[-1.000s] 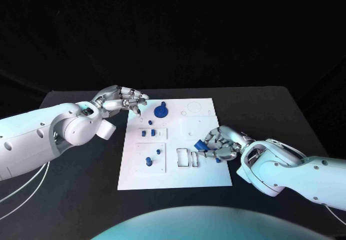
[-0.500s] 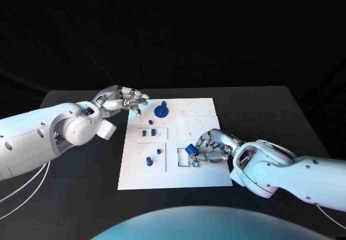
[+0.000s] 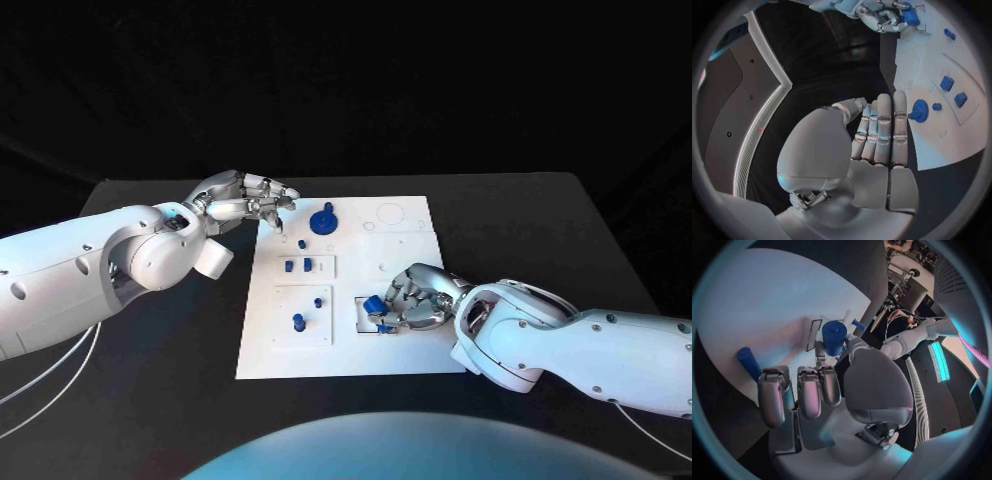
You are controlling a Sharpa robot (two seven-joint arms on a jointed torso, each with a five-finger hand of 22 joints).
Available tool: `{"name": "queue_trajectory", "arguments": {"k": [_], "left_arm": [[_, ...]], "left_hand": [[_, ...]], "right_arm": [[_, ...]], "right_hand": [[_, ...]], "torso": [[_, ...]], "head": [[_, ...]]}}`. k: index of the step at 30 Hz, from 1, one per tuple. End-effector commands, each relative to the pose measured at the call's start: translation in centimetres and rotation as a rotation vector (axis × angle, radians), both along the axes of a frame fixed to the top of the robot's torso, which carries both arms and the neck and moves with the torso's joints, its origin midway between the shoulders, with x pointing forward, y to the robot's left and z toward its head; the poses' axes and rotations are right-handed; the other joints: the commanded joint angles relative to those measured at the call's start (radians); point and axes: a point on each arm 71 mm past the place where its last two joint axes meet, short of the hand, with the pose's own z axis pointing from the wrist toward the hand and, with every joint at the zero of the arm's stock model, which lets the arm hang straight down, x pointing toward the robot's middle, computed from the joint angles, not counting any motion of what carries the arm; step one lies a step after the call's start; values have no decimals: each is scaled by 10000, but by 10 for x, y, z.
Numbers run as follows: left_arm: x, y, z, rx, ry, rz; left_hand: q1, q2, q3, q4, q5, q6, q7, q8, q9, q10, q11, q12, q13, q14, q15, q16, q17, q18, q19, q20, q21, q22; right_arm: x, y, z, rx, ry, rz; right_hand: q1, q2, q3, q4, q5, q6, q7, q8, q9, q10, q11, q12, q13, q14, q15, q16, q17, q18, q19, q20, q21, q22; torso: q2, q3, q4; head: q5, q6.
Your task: Assemble the parts on the task board
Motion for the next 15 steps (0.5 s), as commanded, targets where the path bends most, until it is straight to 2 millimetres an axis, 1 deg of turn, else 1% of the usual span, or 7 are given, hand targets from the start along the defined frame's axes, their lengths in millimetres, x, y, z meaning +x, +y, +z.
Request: {"name": "queue_trajectory", "arguments": {"k": [1,2,3,5,13,15], "left_arm": [[-1,-2,1,-91,0,-170],[-1,-3,1,-91,2,-173],[-1,-3,1,-90,3,-173],[-1,-2,1,-88,4,-169],[-1,-2,1,-84,9,-170],[-1,-3,1,-83,11,-171]], "left_hand": [[-108,13,-3,35,57,-93,9,-45,9,-70,-5,-15,-11,33,10,-16,9,137,-30,50,-34,-17],[-108,13,-3,35,57,-93,9,-45,9,-70,-5,-15,-11,33,10,-16,9,137,-30,50,-34,-17],[-108,13,-3,35,57,-93,9,-45,9,-70,-5,-15,-11,33,10,-16,9,137,-30,50,-34,-17],[-108,13,-3,35,57,-93,9,-45,9,-70,-5,-15,-11,33,10,-16,9,137,-30,50,-34,-17],[-108,13,-3,35,57,-93,9,-45,9,-70,-5,-15,-11,33,10,-16,9,137,-30,50,-34,-17],[-108,13,-3,35,57,-93,9,-45,9,-70,-5,-15,-11,33,10,-16,9,137,-30,50,-34,-17]], "right_arm": [[1,0,-2,-174,160,-212],[1,0,-2,-166,118,-259],[2,1,-1,-157,82,-294],[2,2,-1,-141,30,-334],[4,6,0,-146,-175,-328],[4,8,0,-152,-265,-316]], "right_hand": [[-211,-2,8,1,-41,471,-559,65,10,265,-16,-55,1364,946,-42,14,2197,-58,955,-63,-48,2508],[-450,-49,-96,-7,-70,491,-567,112,32,271,-21,-56,1374,945,-45,13,2195,-60,957,-65,-38,2512],[-519,-46,-129,-4,-74,496,-573,131,41,272,-26,-57,1378,944,-49,11,2192,-58,955,-68,-48,2509],[-554,-33,-141,-1,-73,503,-577,144,47,279,-30,-49,1389,947,-51,15,2202,-59,956,-70,-44,2510],[-590,-19,-155,-4,-71,514,-585,162,55,282,-35,-47,1394,945,-55,11,2193,-57,954,-72,-53,2508],[-722,-10,-218,3,-74,518,-596,195,72,281,-43,-56,1392,943,-64,7,2185,-55,952,-77,-61,2506]], "torso": [[2,-1,-2],[4,4,3],[5,4,2],[7,8,-2],[13,5,-4],[14,6,-1]], "head": [[9,1],[8,1],[12,1],[22,1],[36,1],[39,1]]}}
